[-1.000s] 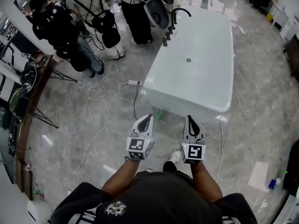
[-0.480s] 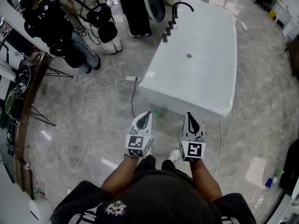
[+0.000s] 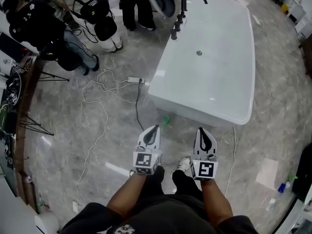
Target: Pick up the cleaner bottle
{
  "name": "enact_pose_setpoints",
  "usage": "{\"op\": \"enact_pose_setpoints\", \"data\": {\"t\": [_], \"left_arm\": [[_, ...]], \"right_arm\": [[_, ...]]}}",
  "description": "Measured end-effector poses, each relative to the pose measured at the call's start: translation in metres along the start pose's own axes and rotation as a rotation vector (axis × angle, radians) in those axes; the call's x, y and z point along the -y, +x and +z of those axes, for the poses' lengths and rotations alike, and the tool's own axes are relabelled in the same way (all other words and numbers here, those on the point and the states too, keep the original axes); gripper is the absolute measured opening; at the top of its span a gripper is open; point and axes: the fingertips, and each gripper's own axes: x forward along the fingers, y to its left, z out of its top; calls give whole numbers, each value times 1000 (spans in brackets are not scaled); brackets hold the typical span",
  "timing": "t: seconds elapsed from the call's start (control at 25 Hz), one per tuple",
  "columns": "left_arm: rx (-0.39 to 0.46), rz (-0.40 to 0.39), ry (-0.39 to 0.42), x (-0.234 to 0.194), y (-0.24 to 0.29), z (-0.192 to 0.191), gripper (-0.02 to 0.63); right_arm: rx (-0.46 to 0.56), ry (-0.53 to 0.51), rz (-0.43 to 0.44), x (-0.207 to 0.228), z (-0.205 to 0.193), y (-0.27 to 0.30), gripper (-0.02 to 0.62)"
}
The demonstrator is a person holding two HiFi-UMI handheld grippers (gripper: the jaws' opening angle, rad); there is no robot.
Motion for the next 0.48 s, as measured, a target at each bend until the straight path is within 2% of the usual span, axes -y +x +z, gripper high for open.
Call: {"op": "enact_pose_setpoints", "data": {"t": [0.16,0.24,0.48], "left_arm": [[30,13,35,-19,23,-57,6],[41,16,61,-29,37,-96,6],[52,39,56,-56,89,-223,8]], "right_arm": [[7,20,4,-6,-60,19,15],[6,26,7,-10,-100,28,15],[-3,20,32,-21,-223,63,15]]}}
